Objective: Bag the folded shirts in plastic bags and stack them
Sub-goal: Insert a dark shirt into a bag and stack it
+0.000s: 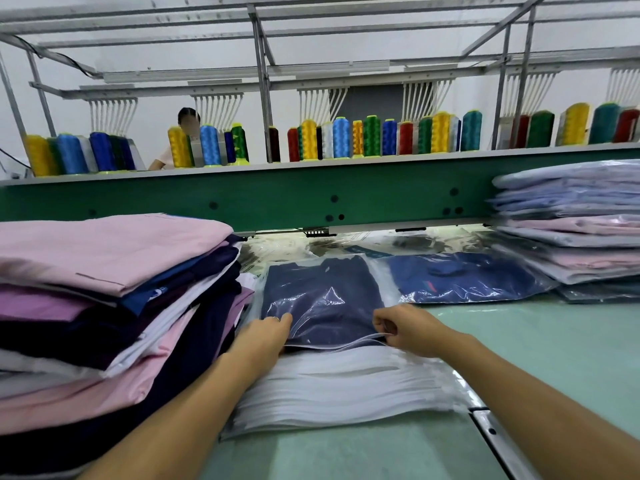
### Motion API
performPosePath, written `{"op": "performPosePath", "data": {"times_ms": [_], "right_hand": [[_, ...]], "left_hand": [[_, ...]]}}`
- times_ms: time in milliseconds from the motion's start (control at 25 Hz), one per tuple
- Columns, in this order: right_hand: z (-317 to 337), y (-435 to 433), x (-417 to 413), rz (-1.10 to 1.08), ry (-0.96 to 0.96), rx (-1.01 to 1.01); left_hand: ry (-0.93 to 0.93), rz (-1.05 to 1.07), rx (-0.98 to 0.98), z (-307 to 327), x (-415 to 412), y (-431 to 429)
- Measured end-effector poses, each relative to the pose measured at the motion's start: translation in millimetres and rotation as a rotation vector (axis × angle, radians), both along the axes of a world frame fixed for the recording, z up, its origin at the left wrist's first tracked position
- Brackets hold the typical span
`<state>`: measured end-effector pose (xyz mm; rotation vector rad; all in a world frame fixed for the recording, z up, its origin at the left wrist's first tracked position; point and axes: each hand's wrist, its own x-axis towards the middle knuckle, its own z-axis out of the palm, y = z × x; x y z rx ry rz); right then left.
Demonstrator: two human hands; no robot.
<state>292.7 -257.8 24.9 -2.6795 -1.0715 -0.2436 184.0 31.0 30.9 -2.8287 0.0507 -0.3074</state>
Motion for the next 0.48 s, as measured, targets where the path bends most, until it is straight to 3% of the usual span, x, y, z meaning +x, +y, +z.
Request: {"op": "performPosePath", "data": {"times_ms": [240, 480], "right_hand": [[11.4, -15.0, -2.4, 0.078, 0.388, 0.261], [25.0, -27.3, -15.9, 0.099, 0.640, 0.214]], "left_hand": [[0.077, -0.013, 0.012, 16.2, 1.9, 6.9], [0.517, 0.011, -0.220, 29.0, 5.6, 19.2]]}}
